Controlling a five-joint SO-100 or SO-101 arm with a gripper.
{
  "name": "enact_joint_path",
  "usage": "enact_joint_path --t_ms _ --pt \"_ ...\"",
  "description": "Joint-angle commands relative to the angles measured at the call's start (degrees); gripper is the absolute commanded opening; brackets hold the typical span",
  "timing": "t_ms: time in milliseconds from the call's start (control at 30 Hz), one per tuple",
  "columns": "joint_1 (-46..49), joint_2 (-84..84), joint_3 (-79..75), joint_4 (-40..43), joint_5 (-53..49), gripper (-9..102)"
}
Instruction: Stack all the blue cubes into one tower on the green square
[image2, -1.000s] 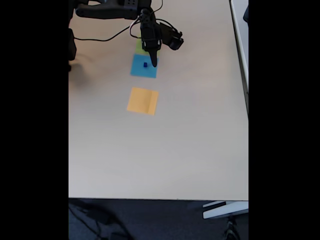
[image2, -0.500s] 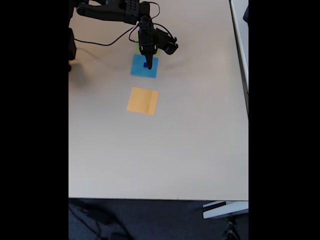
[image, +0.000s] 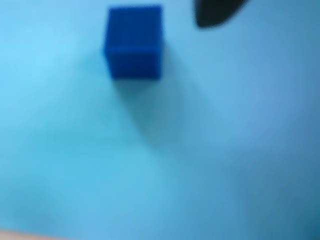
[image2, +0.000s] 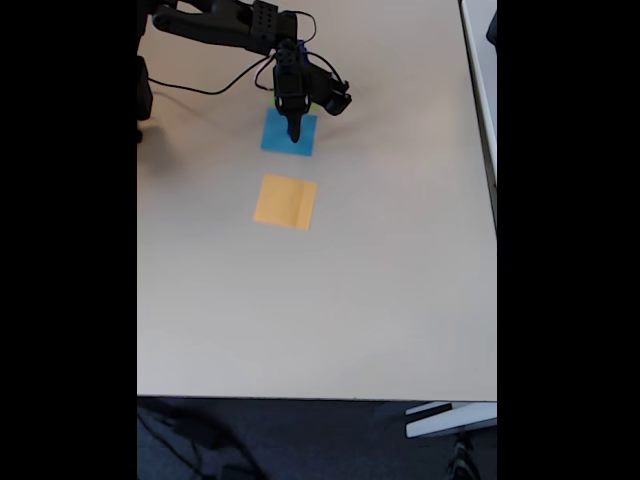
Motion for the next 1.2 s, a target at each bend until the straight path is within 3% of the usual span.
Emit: enact_joint_path --t_ms 0,1167 --pt "0.09 5.45 0.97 -1.23 0.18 23" --pt "0.35 3.16 3.34 -4.75 -2.37 13"
